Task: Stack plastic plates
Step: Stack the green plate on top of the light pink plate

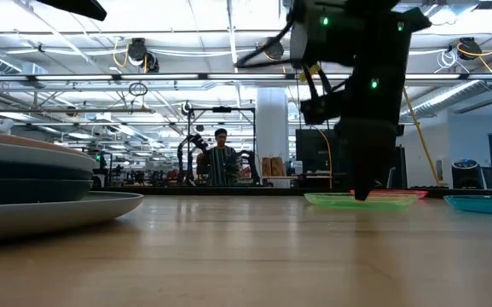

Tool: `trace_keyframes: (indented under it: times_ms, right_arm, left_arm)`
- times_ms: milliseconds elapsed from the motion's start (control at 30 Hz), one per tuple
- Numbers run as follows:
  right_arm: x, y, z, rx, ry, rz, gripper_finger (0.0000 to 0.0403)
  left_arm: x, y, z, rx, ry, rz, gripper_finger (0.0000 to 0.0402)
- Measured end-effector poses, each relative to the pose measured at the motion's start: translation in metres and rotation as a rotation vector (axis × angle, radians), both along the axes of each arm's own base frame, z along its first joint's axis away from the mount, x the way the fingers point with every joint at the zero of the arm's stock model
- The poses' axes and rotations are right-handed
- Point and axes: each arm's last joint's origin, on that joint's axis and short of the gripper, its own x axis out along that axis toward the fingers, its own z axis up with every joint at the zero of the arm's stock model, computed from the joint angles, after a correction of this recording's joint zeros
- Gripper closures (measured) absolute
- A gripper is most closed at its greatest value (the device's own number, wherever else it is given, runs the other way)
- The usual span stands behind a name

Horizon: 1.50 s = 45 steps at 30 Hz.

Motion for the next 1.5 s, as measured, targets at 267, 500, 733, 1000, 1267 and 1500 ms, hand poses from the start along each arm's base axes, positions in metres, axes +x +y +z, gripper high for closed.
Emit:
trace_keyframes:
  times_ms: [267,500,733,1000,1267,1500]
  right_arm:
    - [0.003,-0.002,-0.012,-0.045,0.023,-0.020,0.0287]
    - [0.004,-0.004,-0.012,-0.073,0.011,-0.032,0.0303]
    - [0.004,-0.003,-0.012,-0.072,0.015,-0.006,0.0387]
    - [0.003,-0.004,-0.008,-0.072,0.019,0.028,0.0399]
    - [0.029,0.012,0.036,-0.120,-0.079,0.157,0.0401]
    - [0.069,0.040,0.087,-0.146,-0.308,0.332,0.0402]
  left_arm:
    - [0.000,0.000,0.000,0.017,0.004,-0.010,0.0355]
    - [0.000,0.000,0.000,0.027,0.006,-0.017,0.0355]
    - [0.000,0.000,0.000,0.029,0.005,-0.017,0.0355]
    - [0.000,-0.002,0.002,0.020,-0.019,-0.012,0.0355]
    - [-0.013,-0.023,0.037,-0.057,-0.156,-0.037,0.0355]
    - [-0.045,-0.047,0.050,-0.026,-0.297,-0.031,0.0355]
